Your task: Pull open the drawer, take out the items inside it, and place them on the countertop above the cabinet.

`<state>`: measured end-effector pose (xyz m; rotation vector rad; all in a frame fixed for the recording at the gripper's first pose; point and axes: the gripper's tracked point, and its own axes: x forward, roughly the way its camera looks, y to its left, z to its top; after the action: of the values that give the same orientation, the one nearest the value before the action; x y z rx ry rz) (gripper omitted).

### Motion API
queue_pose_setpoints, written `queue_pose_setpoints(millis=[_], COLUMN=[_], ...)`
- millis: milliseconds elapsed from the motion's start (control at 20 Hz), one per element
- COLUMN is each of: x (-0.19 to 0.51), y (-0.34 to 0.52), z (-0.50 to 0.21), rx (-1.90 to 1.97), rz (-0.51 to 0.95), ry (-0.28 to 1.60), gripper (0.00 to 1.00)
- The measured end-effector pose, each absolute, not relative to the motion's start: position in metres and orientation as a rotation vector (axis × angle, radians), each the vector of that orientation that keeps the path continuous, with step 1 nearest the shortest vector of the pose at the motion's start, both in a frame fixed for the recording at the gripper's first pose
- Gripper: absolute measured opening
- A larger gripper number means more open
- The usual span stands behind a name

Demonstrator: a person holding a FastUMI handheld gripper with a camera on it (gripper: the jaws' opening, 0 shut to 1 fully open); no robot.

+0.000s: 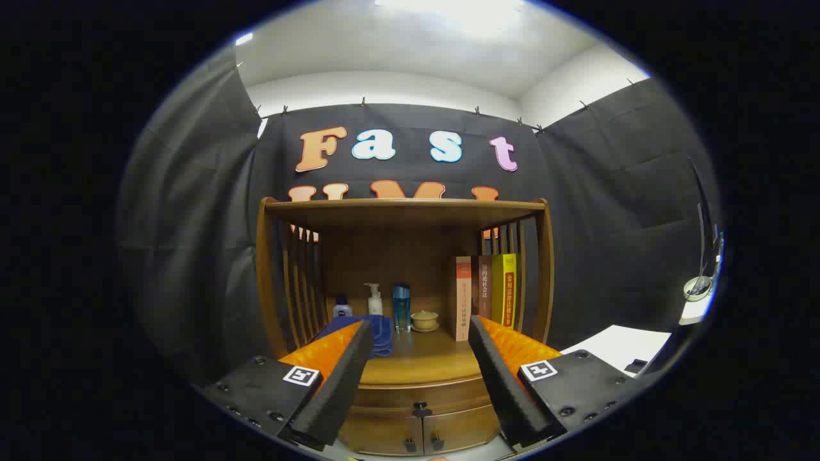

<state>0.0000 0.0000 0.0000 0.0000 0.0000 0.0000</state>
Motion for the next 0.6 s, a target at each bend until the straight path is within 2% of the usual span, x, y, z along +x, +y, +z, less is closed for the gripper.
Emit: queue_pose_setpoints(millis=[600], x=[0.0], y=[0.005], z=[0.02], rx=[0.001], rz=[0.025], ry=[0.002], gripper=[0.98])
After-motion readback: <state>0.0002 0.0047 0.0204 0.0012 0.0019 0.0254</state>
